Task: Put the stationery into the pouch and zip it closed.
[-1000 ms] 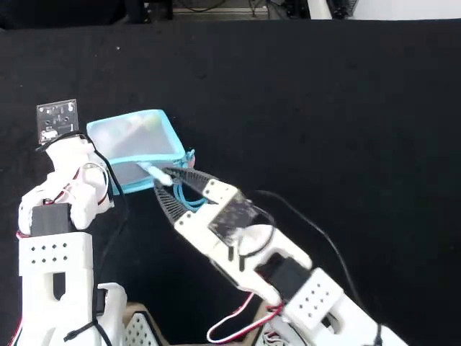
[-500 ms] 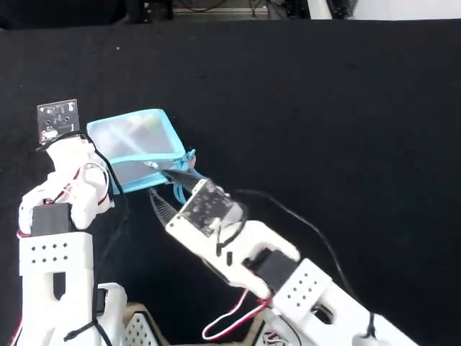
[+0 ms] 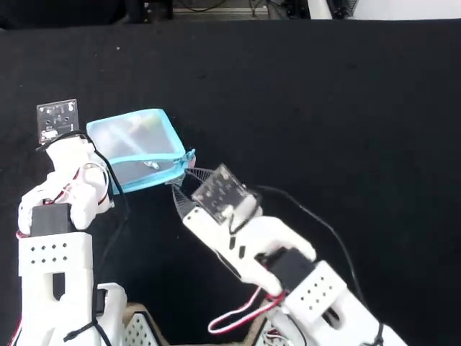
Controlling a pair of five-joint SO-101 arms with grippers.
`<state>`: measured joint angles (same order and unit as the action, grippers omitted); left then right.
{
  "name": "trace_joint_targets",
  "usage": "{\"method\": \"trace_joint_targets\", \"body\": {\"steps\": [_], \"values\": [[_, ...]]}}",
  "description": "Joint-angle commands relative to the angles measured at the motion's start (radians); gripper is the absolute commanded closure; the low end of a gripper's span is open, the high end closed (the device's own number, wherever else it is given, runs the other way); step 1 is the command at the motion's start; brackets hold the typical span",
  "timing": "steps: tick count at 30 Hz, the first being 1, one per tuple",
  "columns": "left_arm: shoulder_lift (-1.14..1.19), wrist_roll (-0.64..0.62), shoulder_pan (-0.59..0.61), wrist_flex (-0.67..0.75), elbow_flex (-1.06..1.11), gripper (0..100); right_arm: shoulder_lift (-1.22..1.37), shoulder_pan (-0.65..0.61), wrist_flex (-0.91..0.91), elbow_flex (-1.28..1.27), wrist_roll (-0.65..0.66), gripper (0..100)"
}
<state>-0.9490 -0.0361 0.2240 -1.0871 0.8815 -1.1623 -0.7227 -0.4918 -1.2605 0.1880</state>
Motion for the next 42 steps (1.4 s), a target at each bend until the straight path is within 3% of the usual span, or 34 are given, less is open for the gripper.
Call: {"method": "trace_joint_targets", "body": {"steps": [1, 22, 28, 33, 42], "values": [[0.005, -0.006, -0.004, 0.002, -0.012, 96, 0.114, 0.049, -0.021, 0.117, -0.008, 89.8], [0.005, -0.006, -0.004, -0.002, -0.012, 96, 0.536, 0.083, 0.224, 0.177, -0.006, 89.7], [0.005, -0.006, -0.004, -0.003, -0.012, 96, 0.578, 0.083, 0.235, 0.182, -0.008, 75.7], [0.005, -0.006, -0.004, -0.003, -0.012, 96, 0.578, 0.083, 0.238, 0.182, -0.002, 77.0], [0.005, -0.006, -0.004, -0.003, -0.012, 96, 0.575, 0.083, 0.485, 0.062, -0.002, 77.2]]}}
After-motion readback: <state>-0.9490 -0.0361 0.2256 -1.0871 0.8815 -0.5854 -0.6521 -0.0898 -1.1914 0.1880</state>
